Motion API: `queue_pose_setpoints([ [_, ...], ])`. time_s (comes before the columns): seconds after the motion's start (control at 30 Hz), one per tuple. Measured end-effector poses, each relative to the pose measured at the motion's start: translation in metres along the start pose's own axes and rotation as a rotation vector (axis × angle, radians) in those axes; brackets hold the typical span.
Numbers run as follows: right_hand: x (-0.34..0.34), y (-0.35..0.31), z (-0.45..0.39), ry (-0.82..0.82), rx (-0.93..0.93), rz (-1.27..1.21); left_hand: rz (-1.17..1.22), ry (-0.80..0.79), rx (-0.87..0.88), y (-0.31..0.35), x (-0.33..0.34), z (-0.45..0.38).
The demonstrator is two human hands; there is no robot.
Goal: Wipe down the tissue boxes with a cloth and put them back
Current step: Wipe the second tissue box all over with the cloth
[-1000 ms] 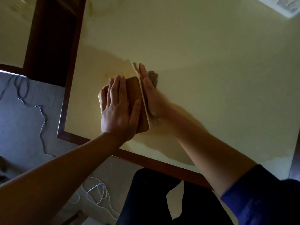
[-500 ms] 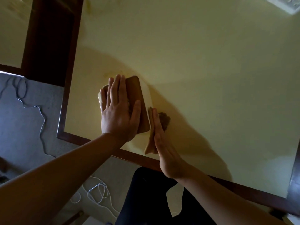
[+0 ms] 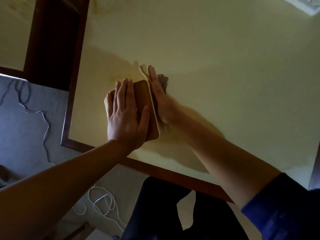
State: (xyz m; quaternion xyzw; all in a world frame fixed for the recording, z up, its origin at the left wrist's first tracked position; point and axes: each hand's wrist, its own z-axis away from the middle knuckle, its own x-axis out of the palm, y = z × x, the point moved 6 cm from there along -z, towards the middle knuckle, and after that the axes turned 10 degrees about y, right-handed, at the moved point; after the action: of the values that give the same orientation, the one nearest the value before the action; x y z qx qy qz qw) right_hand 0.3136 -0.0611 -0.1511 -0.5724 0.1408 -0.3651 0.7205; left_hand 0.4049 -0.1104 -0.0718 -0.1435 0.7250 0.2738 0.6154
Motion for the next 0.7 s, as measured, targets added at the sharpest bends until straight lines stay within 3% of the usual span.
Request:
queue_pose_setpoints([
  [0.13,-0.005,0.009,0.046,-0.008,-0.055,0.035,-0.002,-0.003,-0.003,-0.001,0.001,0.001],
  [0.3,-0.003,0.028,0.124,-0.056,0.093,-0.116,-0.006,-0.008,-0.004,-0.001,0.001,0.0],
  [0.4,0.001,0.033,0.148,-0.036,0.055,-0.147,-0.003,-0.003,-0.004,-0.001,0.001,0.0],
  [0.7,-0.003,0.014,0.051,-0.043,-0.033,-0.063,0.001,-0.001,0.0,0.001,0.0,0.0],
])
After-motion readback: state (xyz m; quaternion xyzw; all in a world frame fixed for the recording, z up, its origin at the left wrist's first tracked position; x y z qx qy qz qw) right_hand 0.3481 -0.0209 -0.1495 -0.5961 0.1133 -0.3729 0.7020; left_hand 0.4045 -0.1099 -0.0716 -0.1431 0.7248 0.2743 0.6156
